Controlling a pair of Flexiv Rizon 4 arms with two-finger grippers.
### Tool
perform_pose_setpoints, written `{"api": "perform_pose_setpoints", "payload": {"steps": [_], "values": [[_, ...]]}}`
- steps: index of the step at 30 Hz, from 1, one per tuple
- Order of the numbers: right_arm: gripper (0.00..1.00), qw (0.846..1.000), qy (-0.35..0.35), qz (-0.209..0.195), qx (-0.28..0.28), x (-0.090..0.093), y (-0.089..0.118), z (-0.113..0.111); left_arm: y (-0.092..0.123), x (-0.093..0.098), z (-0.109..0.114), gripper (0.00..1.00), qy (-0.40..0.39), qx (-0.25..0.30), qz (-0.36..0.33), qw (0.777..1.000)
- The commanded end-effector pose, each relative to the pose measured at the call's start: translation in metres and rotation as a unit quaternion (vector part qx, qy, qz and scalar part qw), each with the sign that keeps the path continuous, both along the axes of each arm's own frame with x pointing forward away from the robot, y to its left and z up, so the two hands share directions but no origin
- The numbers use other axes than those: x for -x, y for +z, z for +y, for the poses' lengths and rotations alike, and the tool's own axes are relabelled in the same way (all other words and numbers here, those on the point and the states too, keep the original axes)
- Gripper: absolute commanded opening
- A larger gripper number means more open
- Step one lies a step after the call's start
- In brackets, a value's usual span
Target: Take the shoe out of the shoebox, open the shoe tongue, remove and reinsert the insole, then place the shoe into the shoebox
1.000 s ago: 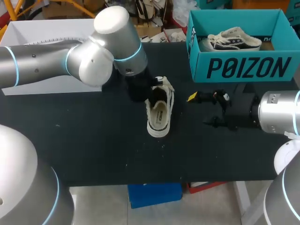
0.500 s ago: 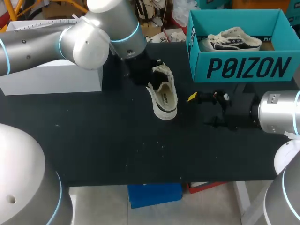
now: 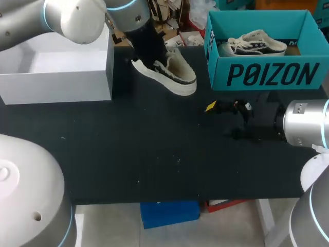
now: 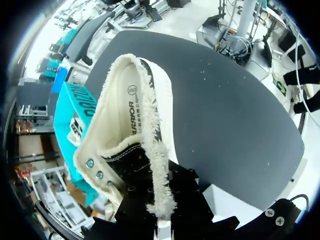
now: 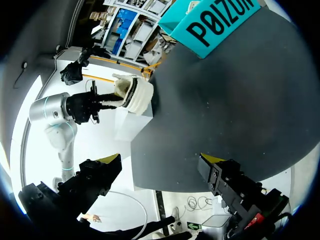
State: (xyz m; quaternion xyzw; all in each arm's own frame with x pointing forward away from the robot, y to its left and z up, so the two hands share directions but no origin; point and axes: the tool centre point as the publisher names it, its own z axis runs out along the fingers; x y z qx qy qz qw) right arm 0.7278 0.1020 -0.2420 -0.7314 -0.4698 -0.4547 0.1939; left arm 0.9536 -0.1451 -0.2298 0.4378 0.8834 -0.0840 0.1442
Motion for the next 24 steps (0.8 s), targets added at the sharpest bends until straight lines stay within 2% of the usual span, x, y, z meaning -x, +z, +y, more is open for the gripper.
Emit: {"api": "perform_pose_setpoints", "payload": {"steps": [1,8,13,19,24], "values": [[1.0,1.0,0.0,0.0,0.0,0.0,0.0,0.0,0.042,0.0,0.028,0.0,0.173,0.019,0.002,0.985],[1.0,1.0,0.0,0.0,0.0,0.0,0.0,0.0,0.053,-0.018,0.073,0.0,0.304,0.048,0.003,0.951],[1.0,1.0,0.0,0.0,0.0,0.0,0.0,0.0,0.057,-0.027,0.112,0.0,0.35,0.061,-0.021,0.934],[1.0,1.0,0.0,0.0,0.0,0.0,0.0,0.0,0.053,-0.036,0.16,0.0,0.389,0.064,-0.028,0.919],[1.0,1.0,0.0,0.0,0.0,0.0,0.0,0.0,0.042,-0.041,0.202,0.0,0.419,0.071,0.004,0.905]]}}
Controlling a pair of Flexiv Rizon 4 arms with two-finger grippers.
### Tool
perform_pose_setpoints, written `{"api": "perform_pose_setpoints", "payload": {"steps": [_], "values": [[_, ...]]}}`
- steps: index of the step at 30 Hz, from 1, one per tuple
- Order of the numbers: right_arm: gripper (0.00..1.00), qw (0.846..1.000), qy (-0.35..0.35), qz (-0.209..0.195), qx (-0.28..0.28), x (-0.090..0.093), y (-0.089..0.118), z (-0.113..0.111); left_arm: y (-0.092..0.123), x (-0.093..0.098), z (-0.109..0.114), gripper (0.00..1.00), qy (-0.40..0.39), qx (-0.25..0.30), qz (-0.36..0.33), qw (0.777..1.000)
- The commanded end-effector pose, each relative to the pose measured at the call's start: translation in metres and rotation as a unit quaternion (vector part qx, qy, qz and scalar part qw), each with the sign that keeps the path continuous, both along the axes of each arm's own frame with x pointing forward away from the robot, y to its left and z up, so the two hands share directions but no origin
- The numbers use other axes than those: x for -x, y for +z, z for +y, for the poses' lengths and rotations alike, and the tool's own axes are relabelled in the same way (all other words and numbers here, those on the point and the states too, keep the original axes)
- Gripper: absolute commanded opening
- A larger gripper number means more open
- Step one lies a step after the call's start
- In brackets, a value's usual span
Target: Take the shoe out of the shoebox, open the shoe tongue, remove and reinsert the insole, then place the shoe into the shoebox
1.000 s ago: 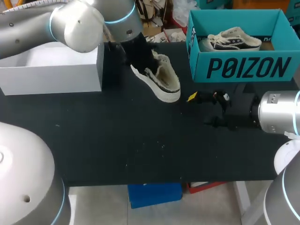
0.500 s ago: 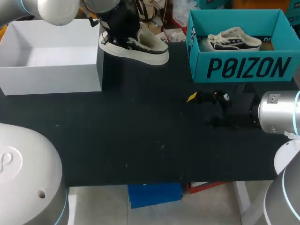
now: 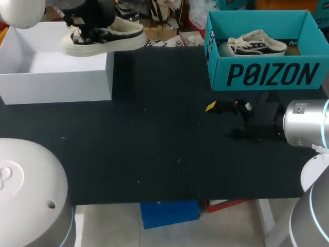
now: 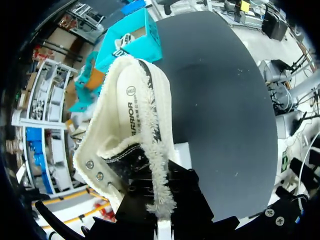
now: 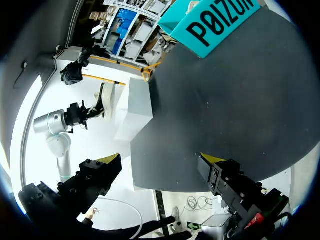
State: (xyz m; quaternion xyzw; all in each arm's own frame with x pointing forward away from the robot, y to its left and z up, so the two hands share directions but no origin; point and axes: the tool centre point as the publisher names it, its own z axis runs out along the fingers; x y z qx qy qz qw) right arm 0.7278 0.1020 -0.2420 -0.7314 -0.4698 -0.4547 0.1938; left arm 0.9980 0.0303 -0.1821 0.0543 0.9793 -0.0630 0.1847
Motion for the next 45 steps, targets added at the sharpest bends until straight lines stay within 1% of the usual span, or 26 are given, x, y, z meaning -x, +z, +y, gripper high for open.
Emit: {"api": "perform_pose_setpoints", "payload": {"steps": [1,4,8,11,14,19,22,25,29,32,35,45], "values": [[1.0,1.0,0.0,0.0,0.0,0.0,0.0,0.0,-0.009,0.002,0.033,0.0,0.038,0.023,-0.008,0.999],[1.0,1.0,0.0,0.0,0.0,0.0,0.0,0.0,-0.016,-0.004,0.051,0.0,0.04,0.022,-0.009,0.999],[1.0,1.0,0.0,0.0,0.0,0.0,0.0,0.0,-0.024,-0.013,0.072,0.0,0.028,0.005,-0.029,0.999],[1.0,1.0,0.0,0.0,0.0,0.0,0.0,0.0,-0.025,-0.02,0.089,0.0,0.018,-0.011,-0.045,0.999],[1.0,1.0,0.0,0.0,0.0,0.0,0.0,0.0,-0.024,-0.023,0.106,0.0,0.016,-0.029,-0.06,0.998],[1.0,1.0,0.0,0.0,0.0,0.0,0.0,0.0,-0.022,-0.016,0.131,0.0,0.03,-0.048,-0.066,0.996],[1.0,1.0,0.0,0.0,0.0,0.0,0.0,0.0,-0.025,-0.013,0.147,0.0,0.044,-0.056,-0.071,0.995],[1.0,1.0,0.0,0.0,0.0,0.0,0.0,0.0,-0.031,-0.009,0.16,0.0,0.048,-0.068,-0.076,0.994],[1.0,1.0,0.0,0.0,0.0,0.0,0.0,0.0,-0.044,-0.005,0.178,0.0,0.037,-0.081,-0.074,0.993],[1.0,1.0,0.0,0.0,0.0,0.0,0.0,0.0,-0.054,-0.006,0.189,0.0,0.032,-0.086,-0.074,0.993],[1.0,1.0,0.0,0.0,0.0,0.0,0.0,0.0,-0.062,-0.011,0.198,0.0,0.029,-0.091,-0.078,0.992],[1.0,1.0,0.0,0.0,0.0,0.0,0.0,0.0,-0.088,-0.031,0.209,0.0,0.003,-0.097,-0.08,0.992]]}}
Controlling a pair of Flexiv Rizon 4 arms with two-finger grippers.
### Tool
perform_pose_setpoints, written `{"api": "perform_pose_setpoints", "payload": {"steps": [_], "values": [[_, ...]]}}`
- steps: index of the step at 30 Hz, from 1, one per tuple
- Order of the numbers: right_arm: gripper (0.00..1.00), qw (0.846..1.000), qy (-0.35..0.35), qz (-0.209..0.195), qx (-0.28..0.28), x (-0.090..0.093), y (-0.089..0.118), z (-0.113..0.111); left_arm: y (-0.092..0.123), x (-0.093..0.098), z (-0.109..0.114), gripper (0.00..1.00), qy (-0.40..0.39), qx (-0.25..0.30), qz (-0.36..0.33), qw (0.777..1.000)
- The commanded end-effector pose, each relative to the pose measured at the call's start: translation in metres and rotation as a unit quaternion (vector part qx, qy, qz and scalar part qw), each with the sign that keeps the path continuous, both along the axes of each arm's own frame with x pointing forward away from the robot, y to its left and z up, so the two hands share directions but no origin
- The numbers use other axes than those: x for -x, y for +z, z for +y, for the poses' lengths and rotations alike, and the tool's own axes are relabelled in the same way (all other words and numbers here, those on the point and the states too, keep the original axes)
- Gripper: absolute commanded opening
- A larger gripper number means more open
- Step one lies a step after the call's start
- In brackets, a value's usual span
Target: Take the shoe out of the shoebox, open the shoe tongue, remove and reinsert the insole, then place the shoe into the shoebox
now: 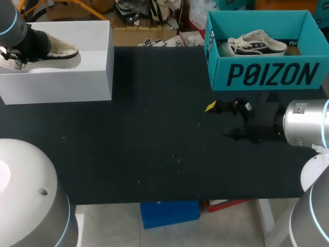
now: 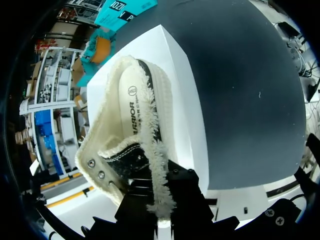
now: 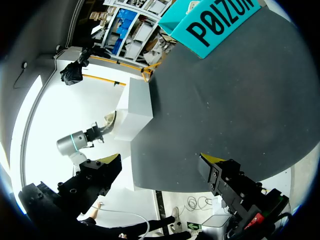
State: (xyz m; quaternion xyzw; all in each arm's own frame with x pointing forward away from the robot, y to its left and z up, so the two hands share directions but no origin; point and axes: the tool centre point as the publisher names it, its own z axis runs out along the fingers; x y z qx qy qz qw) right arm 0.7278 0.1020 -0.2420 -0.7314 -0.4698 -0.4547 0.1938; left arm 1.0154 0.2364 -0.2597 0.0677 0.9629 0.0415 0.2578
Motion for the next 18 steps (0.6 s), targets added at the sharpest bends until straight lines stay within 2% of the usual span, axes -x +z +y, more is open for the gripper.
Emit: {"api": "perform_pose_setpoints", "payload": {"steps": [1,18], "values": [[1.0,1.0,0.0,0.0,0.0,0.0,0.0,0.0,-0.012,-0.016,0.003,0.0,-0.007,0.004,0.008,1.0],[1.0,1.0,0.0,0.0,0.0,0.0,0.0,0.0,-0.061,-0.033,-0.006,0.0,-0.005,0.007,0.062,0.998]]}}
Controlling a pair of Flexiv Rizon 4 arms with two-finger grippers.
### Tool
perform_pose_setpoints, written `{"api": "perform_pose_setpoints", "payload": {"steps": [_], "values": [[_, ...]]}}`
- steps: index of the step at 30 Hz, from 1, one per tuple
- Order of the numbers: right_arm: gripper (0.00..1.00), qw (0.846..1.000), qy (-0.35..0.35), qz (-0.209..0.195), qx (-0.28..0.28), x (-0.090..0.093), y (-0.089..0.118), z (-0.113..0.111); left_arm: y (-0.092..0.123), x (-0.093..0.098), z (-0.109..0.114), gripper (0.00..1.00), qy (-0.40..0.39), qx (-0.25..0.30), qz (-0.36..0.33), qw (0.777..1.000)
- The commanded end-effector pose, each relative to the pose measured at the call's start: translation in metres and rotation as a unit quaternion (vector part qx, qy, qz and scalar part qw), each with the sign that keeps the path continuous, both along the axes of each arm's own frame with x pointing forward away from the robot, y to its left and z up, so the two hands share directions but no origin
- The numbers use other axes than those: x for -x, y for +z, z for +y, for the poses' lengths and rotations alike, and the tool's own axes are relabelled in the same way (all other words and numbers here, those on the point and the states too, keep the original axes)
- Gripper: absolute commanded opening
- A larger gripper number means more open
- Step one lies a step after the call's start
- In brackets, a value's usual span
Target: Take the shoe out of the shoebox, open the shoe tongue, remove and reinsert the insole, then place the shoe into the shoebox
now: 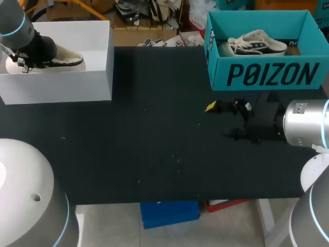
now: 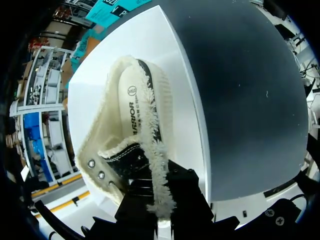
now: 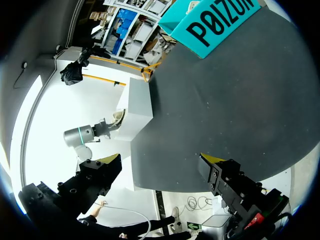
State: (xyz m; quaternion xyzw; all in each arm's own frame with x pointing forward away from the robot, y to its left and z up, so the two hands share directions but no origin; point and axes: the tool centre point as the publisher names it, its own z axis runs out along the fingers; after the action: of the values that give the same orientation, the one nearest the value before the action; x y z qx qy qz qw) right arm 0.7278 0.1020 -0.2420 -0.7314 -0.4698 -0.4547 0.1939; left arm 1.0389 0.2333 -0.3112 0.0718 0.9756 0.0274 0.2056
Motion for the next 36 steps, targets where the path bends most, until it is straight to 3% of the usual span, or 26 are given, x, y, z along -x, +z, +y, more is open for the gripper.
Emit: {"api": "perform_pose_setpoints", "payload": {"steps": [1,11,13,15,18,28,36], "values": [[1.0,1.0,0.0,0.0,0.0,0.0,0.0,0.0,-0.011,-0.009,-0.004,0.0,-0.001,-0.003,0.009,1.0],[1.0,1.0,0.0,0.0,0.0,0.0,0.0,0.0,-0.023,-0.008,-0.012,0.0,0.002,0.0,0.022,1.0],[1.0,1.0,0.0,0.0,0.0,0.0,0.0,0.0,-0.023,-0.009,-0.012,0.16,0.003,-0.001,0.027,1.0],[1.0,1.0,0.0,0.0,0.0,0.0,0.0,0.0,-0.022,-0.008,-0.014,0.38,0.002,-0.003,0.031,1.0],[1.0,1.0,0.0,0.0,0.0,0.0,0.0,0.0,-0.018,-0.007,-0.015,0.48,0.004,-0.001,0.036,0.999],[1.0,1.0,0.0,0.0,0.0,0.0,0.0,0.0,0.016,-0.009,-0.035,0.35,0.008,0.013,0.048,0.999],[1.0,1.0,0.0,0.0,0.0,0.0,0.0,0.0,0.054,-0.007,-0.062,0.39,0.026,0.015,0.063,0.998]]}}
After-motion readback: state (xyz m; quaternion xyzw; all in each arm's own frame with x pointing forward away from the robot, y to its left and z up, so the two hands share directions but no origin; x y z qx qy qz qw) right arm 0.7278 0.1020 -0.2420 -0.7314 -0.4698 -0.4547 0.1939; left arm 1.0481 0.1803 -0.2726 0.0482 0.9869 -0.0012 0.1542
